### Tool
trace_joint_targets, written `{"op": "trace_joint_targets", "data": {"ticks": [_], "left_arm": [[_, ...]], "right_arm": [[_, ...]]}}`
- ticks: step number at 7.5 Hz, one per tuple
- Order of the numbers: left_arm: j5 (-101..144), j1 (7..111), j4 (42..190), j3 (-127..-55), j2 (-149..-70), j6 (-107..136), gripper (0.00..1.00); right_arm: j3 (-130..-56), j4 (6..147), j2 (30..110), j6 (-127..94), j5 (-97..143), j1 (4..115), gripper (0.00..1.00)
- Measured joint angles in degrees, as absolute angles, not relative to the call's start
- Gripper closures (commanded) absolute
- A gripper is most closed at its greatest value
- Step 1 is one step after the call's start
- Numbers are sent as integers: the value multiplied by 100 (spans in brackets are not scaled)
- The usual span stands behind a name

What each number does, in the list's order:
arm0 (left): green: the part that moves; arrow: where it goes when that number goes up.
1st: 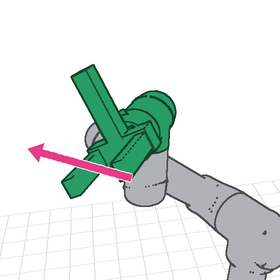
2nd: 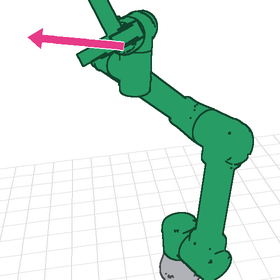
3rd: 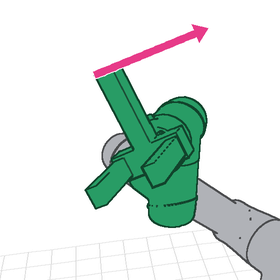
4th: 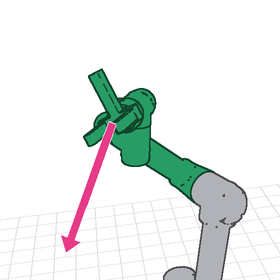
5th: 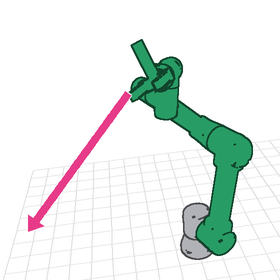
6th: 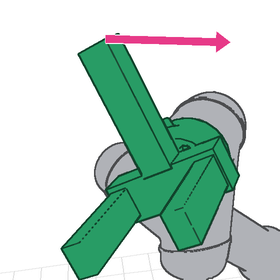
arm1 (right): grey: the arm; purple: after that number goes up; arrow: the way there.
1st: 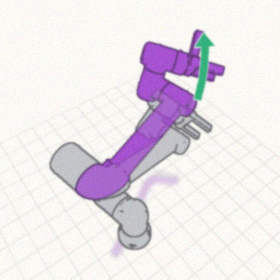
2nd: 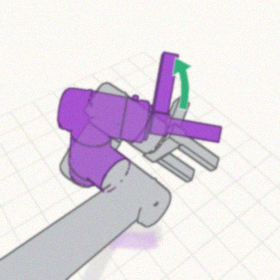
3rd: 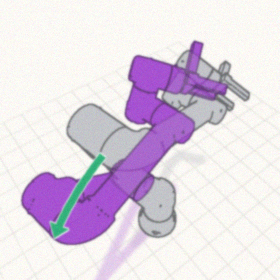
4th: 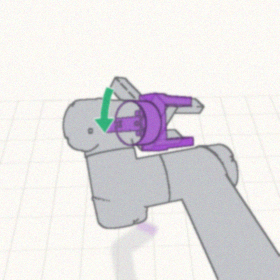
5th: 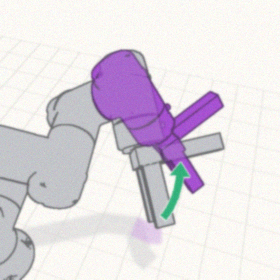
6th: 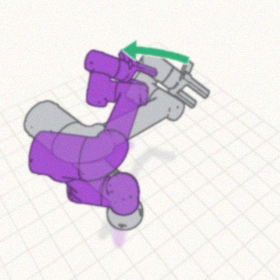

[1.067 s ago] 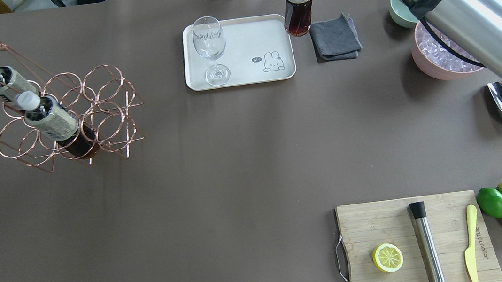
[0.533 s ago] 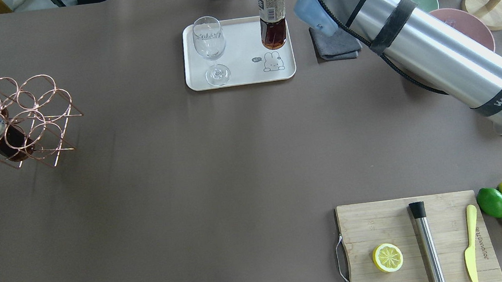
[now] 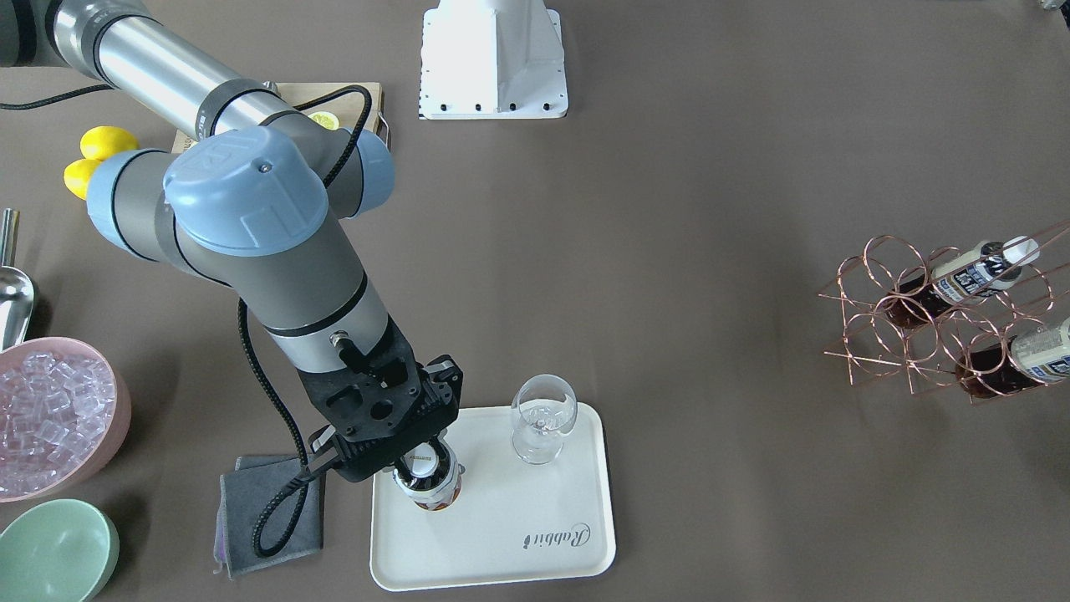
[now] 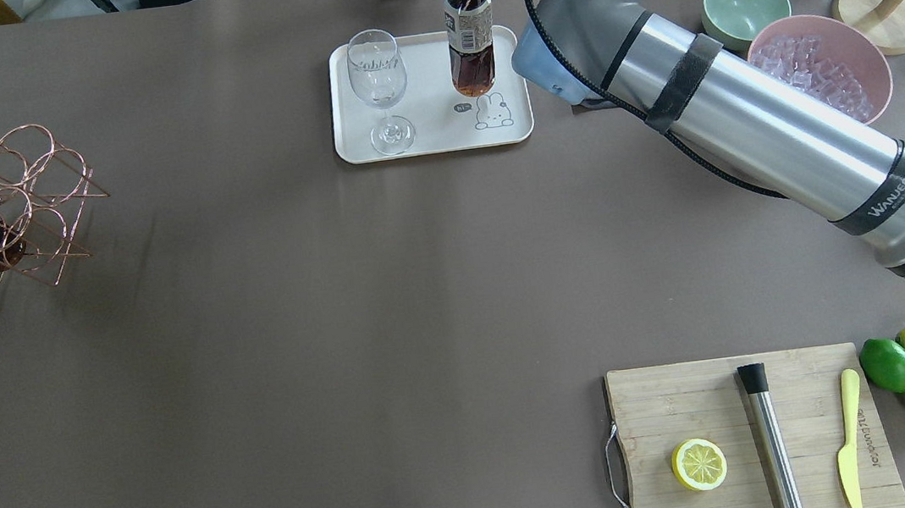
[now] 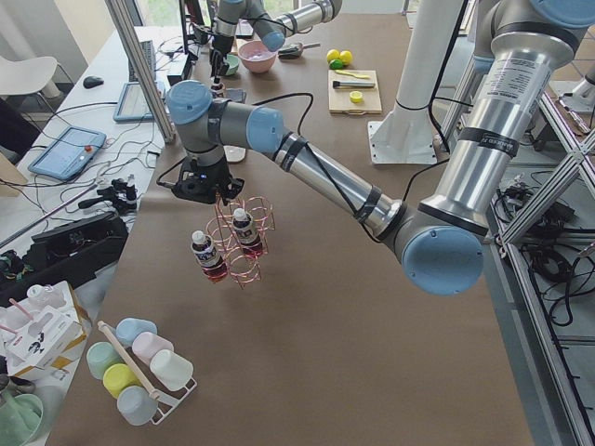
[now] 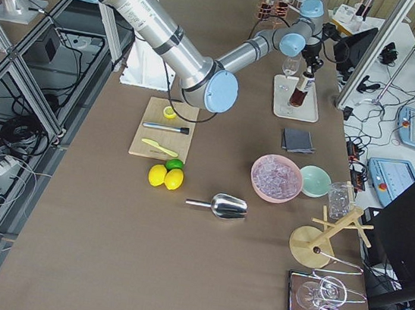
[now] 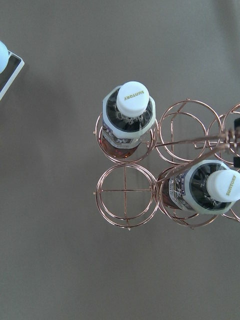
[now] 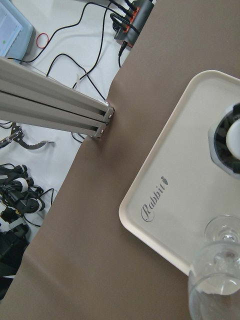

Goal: Take tea from basket to plate

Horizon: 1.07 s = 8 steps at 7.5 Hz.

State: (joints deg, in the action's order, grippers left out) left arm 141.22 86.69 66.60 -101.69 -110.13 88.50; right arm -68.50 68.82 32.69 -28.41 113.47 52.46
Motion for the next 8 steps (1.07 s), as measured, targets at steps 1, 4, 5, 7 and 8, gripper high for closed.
{"op": "trace_joint_targets", "data": {"ticks": [1, 4, 5, 7, 8], "left_arm": [[14123, 8741, 6782, -9878, -11053, 8673, 100], [14081, 8836, 7277, -8930, -11396, 8548, 100], [13985, 8838, 7361, -8721, -11509, 8589, 100], [13899, 8842, 7690, -8188, -11748, 8919, 100], [13890, 8841, 7930, -7952, -11801, 9063, 100]], "right_arm": [[-6826, 6798, 3270, -2867, 11266, 5213, 100], [-6792, 6511, 3308, -2883, 11169, 5150, 100], [-6748, 6403, 3318, -2887, 11162, 5140, 100], [-6682, 6193, 3372, -2905, 11099, 5115, 100], [-6675, 6140, 3396, -2912, 11083, 5111, 100]]}}
